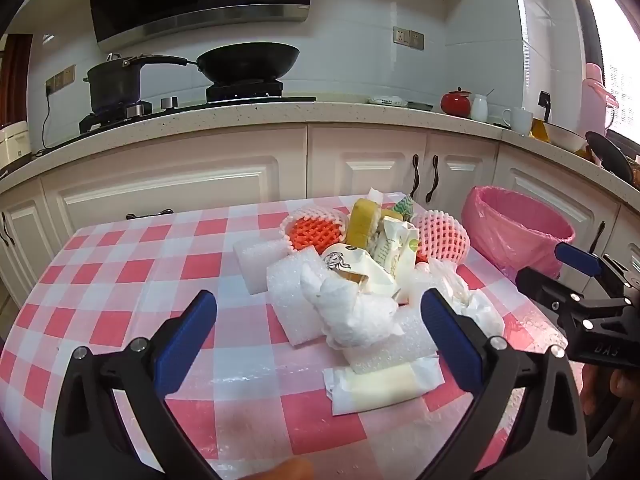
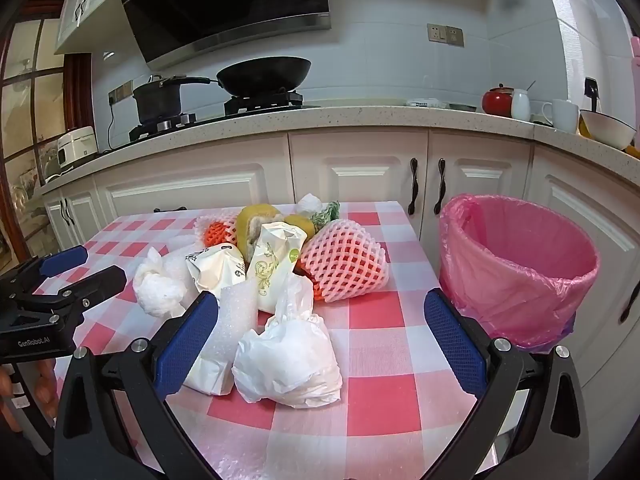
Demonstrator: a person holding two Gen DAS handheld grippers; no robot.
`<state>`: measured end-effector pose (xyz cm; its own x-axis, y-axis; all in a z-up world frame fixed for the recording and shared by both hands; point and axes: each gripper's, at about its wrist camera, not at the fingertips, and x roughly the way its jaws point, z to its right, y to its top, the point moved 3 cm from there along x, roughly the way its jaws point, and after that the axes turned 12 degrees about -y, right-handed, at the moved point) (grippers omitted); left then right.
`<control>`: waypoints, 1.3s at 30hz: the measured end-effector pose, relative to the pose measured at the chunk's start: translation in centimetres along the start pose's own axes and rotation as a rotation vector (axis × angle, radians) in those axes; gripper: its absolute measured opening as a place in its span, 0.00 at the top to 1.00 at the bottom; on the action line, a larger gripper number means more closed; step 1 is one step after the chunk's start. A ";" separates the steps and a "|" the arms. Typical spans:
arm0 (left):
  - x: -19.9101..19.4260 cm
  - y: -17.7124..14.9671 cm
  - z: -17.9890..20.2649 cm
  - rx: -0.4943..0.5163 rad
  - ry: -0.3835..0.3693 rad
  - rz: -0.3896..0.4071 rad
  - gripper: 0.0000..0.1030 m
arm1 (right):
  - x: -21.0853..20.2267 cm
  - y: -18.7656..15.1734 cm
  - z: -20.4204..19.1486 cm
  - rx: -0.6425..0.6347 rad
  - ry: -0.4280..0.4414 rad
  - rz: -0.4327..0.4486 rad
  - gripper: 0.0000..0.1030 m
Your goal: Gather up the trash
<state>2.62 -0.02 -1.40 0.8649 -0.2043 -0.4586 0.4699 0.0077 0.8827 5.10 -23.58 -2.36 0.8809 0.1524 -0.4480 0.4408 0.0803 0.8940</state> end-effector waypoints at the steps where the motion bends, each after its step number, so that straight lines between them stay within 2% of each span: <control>1: 0.0 0.0 0.0 -0.002 -0.001 -0.002 0.04 | 0.0 0.0 0.0 -0.004 -0.002 0.000 0.06; 39: -0.3 -0.1 -0.5 0.001 0.002 0.000 0.04 | -0.1 0.0 0.0 -0.003 0.000 0.001 0.06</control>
<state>2.45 0.55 -1.43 0.8655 -0.2020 -0.4585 0.4694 0.0073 0.8829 5.02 -23.55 -2.34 0.8816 0.1521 -0.4469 0.4392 0.0826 0.8946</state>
